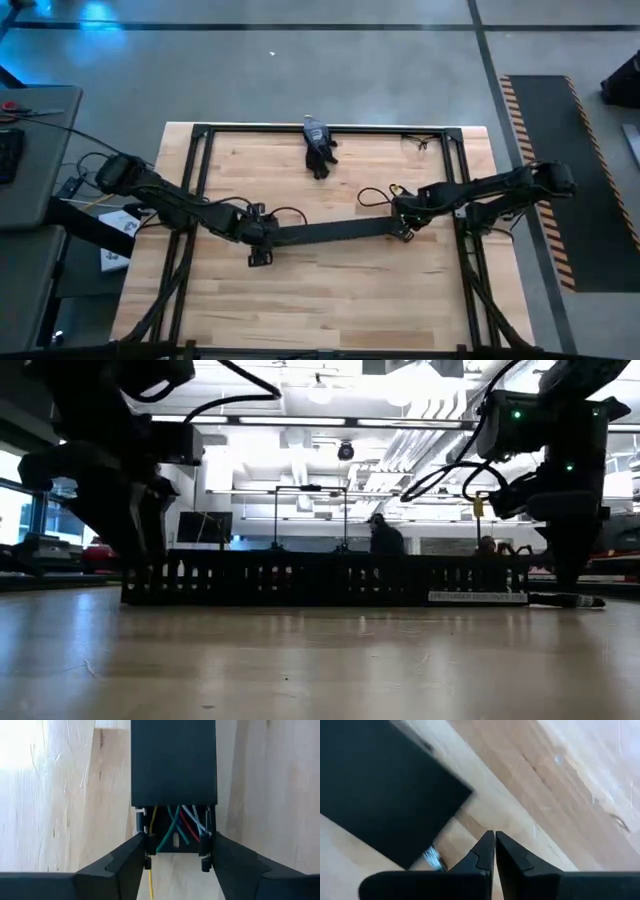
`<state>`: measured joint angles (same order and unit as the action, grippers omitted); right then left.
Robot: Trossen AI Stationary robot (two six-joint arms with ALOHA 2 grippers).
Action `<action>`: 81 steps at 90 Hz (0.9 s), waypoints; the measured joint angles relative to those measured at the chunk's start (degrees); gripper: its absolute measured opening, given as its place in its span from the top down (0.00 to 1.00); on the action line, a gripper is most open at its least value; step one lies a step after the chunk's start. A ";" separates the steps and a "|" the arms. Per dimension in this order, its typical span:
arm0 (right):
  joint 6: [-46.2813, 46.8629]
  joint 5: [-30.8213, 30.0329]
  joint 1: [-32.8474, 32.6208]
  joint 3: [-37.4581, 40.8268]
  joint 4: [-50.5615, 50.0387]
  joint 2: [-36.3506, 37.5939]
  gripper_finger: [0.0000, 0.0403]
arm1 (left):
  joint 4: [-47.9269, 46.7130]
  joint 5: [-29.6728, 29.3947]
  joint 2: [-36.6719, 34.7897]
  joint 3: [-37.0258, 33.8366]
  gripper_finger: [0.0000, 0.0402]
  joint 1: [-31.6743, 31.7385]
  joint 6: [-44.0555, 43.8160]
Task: Ziptie cables
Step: Close the black cable duct
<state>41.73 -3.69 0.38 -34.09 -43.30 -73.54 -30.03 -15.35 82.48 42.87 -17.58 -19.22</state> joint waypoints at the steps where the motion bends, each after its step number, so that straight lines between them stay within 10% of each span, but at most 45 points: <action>1: -0.18 -0.02 0.00 0.00 0.50 0.00 1.00 | 0.28 -0.05 0.00 0.00 0.53 0.00 0.10; 81: -0.65 0.95 -0.11 -0.04 4.51 -1.49 1.00 | -15.91 1.37 -0.02 4.23 0.33 1.18 -6.40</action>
<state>41.08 -2.74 0.27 -34.13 -38.79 -75.02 -45.94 -13.97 82.46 47.11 -16.40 -25.62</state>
